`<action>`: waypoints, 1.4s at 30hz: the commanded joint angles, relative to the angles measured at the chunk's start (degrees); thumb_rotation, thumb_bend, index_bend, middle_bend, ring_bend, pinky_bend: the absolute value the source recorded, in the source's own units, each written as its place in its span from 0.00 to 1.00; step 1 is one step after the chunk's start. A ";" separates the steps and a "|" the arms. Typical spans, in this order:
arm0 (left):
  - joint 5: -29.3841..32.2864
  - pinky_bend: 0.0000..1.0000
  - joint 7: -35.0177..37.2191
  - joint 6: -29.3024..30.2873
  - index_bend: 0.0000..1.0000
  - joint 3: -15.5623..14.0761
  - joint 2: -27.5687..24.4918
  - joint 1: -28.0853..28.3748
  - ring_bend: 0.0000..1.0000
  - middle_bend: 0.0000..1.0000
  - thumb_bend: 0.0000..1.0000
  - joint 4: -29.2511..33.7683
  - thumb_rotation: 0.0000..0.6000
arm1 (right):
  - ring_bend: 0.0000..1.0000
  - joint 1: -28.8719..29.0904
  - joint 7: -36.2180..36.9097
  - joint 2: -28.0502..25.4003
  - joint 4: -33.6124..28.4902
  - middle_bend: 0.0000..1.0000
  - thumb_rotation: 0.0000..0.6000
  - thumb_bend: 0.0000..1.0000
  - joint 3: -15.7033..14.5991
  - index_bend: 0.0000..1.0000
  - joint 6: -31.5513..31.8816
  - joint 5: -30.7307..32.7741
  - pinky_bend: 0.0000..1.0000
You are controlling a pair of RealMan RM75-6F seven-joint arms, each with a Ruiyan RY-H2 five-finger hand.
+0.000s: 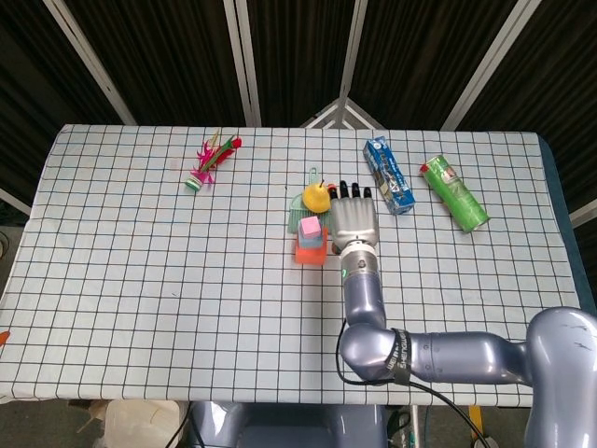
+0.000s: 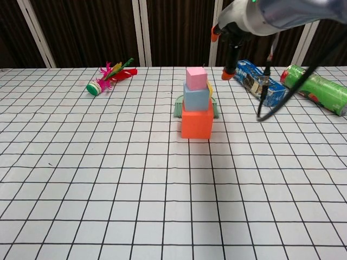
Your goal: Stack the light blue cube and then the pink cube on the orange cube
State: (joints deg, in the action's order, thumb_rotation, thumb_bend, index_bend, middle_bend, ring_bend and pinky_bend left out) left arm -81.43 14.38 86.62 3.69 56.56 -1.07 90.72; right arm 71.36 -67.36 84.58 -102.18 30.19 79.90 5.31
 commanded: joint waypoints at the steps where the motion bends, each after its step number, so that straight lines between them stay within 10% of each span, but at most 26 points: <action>1: -0.07 0.00 0.07 0.26 0.16 -0.01 -0.01 -0.13 0.00 0.00 0.16 0.09 1.00 | 0.04 -4.89 1.30 -5.78 -6.24 0.06 1.00 0.31 -3.68 0.00 1.84 -3.57 0.09; 9: -1.56 0.00 0.72 2.11 0.14 -0.19 0.00 -0.69 0.00 0.00 0.16 0.38 1.00 | 0.04 -17.72 10.97 -18.77 -18.66 0.06 1.00 0.31 -11.62 0.00 0.79 -16.57 0.09; 14: -1.95 0.00 1.15 3.08 0.13 -0.27 0.05 -1.14 0.00 0.00 0.16 0.26 1.00 | 0.04 -28.59 24.12 -26.14 -23.23 0.06 1.00 0.31 -18.53 0.00 -4.12 -35.03 0.09; 24: -2.22 0.00 0.84 3.69 0.13 -0.32 0.22 -1.39 0.00 0.00 0.16 0.47 1.00 | 0.04 -46.94 45.65 -30.92 -13.67 0.06 1.00 0.31 -32.73 0.00 -2.45 -69.75 0.08; 42: -2.99 0.00 -0.82 6.42 0.11 -0.48 0.89 -2.65 0.00 0.00 0.16 0.65 1.00 | 0.02 -59.64 52.01 -22.28 2.13 0.06 1.00 0.31 -34.18 0.00 10.50 -84.06 0.07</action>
State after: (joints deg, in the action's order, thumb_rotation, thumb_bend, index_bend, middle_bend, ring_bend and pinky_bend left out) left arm -84.39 13.57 92.92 3.23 57.42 -3.63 91.42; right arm 12.61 -16.33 60.90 -101.76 -4.67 89.60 -78.33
